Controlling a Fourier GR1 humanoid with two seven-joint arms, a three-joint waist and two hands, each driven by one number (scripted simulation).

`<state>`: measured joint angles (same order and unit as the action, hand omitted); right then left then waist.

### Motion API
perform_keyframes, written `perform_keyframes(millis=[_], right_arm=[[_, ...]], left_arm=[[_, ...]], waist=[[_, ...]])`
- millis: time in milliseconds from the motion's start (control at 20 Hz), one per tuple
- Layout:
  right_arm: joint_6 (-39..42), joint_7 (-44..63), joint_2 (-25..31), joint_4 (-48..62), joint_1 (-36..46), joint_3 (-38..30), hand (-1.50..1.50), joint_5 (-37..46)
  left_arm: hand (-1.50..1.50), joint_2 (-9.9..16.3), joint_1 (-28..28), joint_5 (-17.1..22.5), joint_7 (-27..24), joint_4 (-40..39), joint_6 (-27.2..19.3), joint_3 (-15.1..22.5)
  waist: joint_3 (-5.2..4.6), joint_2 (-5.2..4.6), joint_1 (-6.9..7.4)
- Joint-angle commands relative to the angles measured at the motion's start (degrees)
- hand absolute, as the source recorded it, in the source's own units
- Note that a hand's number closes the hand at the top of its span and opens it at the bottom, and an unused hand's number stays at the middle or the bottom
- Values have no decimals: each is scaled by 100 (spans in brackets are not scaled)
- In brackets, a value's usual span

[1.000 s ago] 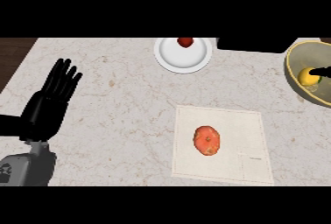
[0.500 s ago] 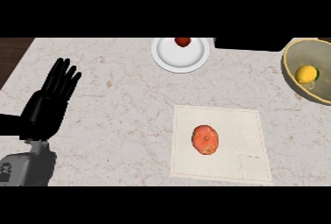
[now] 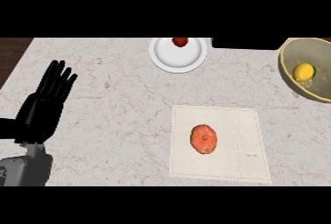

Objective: Pick the lemon from the placemat and place it in the bowl

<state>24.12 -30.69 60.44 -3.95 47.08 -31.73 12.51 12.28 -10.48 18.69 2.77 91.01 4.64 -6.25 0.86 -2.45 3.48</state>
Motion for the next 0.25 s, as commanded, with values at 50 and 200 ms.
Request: perform_keyframes(millis=[50,200], right_arm=[[550,-214,228,37,-366,-104,-150,-101],[676,-319,259,1,-583,-29,-150,-24]], left_arm=[[0,-11,-31,28,-54,-12,0,-47],[0,-30,-7,-37,-7,130,-17,55]], waist=[[13,-12,-31],[20,12,4]])
